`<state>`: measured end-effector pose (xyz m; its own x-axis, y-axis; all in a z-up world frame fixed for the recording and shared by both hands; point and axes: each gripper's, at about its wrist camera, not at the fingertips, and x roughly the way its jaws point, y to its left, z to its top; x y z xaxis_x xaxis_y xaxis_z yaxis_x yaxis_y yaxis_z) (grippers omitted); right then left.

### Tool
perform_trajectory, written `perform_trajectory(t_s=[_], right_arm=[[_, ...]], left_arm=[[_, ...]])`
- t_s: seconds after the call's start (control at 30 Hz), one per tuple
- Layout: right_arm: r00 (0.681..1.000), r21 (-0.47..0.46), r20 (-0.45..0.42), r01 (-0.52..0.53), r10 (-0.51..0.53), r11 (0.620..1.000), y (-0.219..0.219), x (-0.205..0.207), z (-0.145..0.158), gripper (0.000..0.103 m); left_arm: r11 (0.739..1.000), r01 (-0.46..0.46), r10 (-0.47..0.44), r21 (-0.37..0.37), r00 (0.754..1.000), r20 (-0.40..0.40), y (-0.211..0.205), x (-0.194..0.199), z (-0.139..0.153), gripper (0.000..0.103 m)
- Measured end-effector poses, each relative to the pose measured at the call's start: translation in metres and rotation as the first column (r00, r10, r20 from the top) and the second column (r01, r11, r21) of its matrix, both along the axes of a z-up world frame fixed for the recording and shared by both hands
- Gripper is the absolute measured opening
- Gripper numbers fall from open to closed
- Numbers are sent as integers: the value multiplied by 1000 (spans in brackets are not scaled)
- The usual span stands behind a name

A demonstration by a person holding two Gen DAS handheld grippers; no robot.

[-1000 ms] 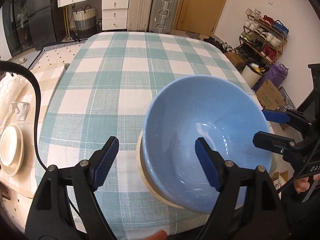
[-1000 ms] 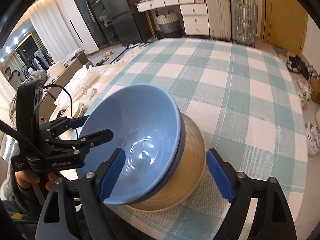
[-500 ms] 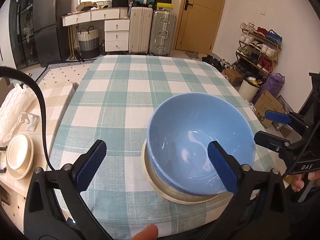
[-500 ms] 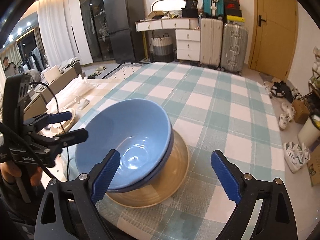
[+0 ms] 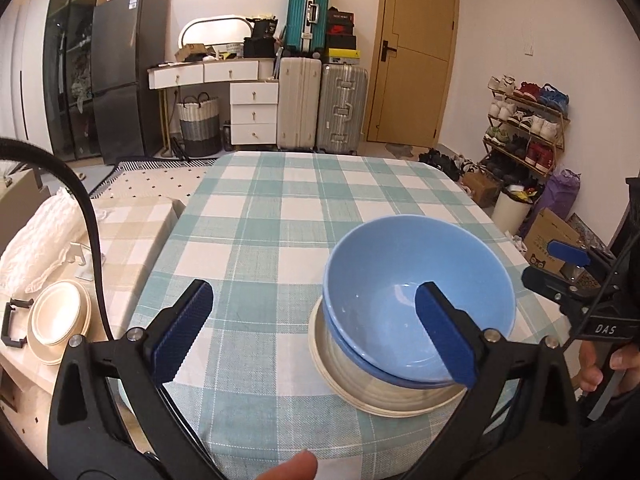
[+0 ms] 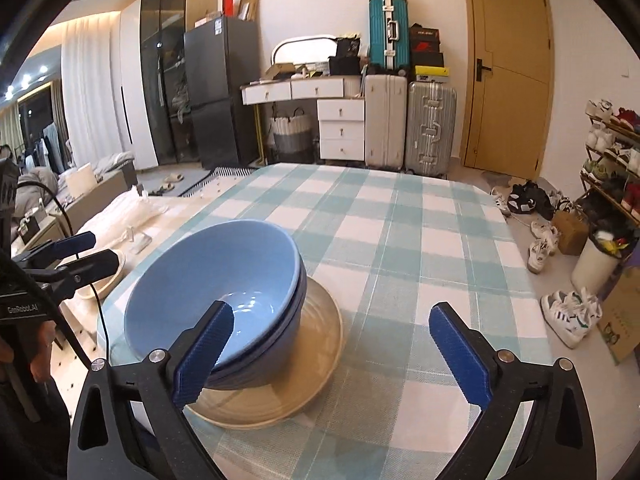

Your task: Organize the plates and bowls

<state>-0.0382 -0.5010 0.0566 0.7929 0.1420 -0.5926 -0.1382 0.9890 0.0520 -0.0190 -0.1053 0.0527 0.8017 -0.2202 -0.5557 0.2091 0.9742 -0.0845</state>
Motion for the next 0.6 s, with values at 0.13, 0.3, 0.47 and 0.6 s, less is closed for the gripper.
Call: perform_trajectory(t_s=[0.13, 0.3, 0.47, 0.6], right_arm=[[1000, 14, 24, 18, -19, 1000, -5, -5, -7, 101], [998, -2, 40, 51, -51, 999, -10, -10, -20, 102], [993, -33, 76, 93, -90, 995, -14, -17, -28, 102], [994, 27, 44, 100, -102, 995, -22, -16, -37, 102]], left_arm=[[1000, -18, 19, -20, 1000, 7, 7, -4, -7, 101], [998, -65, 65, -9, 997, 35, 14, -5, -17, 101], [997, -81, 81, -5, 996, 41, 22, -6, -25, 101], [997, -82, 82, 11, 996, 32, 23, -4, -31, 101]])
